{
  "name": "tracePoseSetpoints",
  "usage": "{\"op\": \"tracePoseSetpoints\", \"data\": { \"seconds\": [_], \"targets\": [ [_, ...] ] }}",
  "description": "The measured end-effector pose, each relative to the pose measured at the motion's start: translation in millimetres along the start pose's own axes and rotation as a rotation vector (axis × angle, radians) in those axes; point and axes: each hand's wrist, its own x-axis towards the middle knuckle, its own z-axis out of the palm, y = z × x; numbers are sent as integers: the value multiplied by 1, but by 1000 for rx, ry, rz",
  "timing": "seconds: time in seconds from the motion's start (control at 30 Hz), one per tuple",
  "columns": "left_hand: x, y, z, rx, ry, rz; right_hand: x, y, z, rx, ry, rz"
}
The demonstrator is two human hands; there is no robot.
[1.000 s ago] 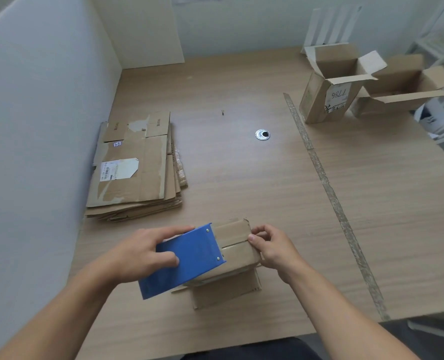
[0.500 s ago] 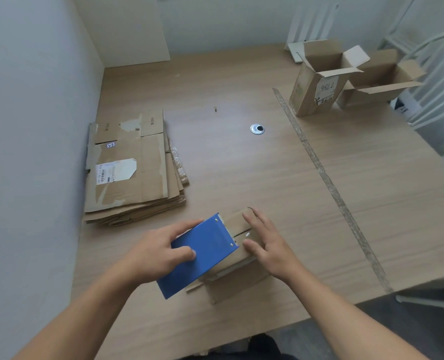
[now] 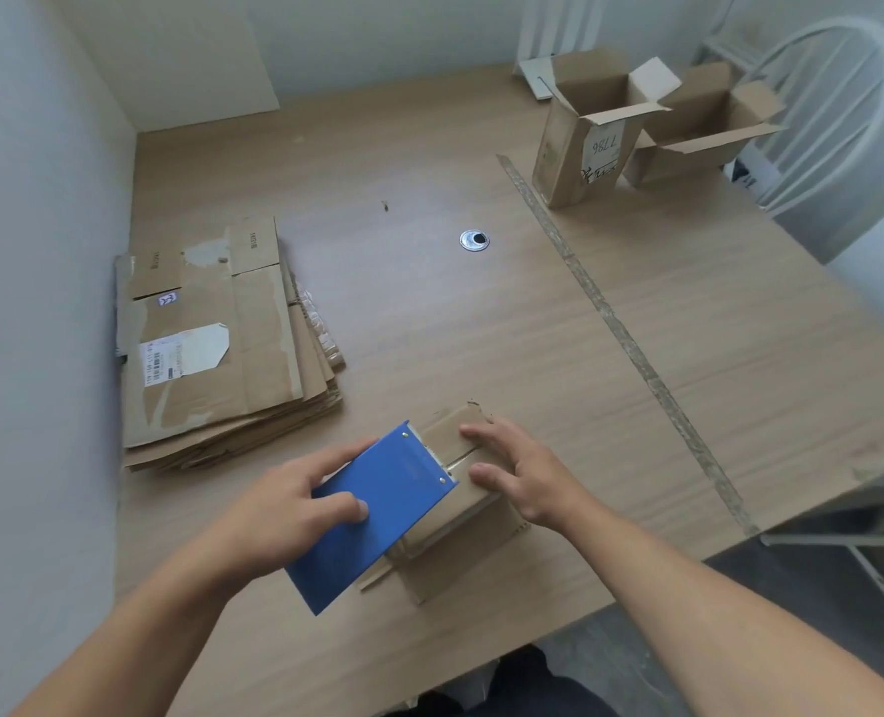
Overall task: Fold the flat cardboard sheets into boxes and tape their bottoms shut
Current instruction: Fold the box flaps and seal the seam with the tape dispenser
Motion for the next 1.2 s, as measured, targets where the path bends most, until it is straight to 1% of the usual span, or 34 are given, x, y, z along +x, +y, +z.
{"op": "tracePoseSetpoints", "data": {
  "seconds": [0.13, 0.3, 0.47, 0.67, 0.8, 0.87, 1.0, 1.1, 1.2],
  "targets": [
    [-2, -7, -5, 28, 8, -25, -2, 2, 1, 1, 14, -17],
    [-16, -25, -17, -20, -54, -76, 2, 5, 4, -6, -38, -1],
    [-27, -30, -18, -167, -78, -83, 7, 2, 5, -31, -65, 34],
    [-34, -36, -3, -214, -88, -94, 7, -1, 8, -22, -76, 92],
    [-36, -45, -1, -175, -84, -92, 12, -3, 5, 20, -174, 120],
    [-36, -50, 0, -173, -74, -100, 16, -5, 4, 37, -189, 146],
    [-41, -57, 8, -243, -55, -130, 19, -7, 14, 96, -108, 186],
    [-46, -59, 16, -291, -40, -120, 15, -7, 27, 183, 20, 195],
    [-53, -57, 25, -326, -44, -113, 15, -4, 35, 169, 104, 228]
  ]
}}
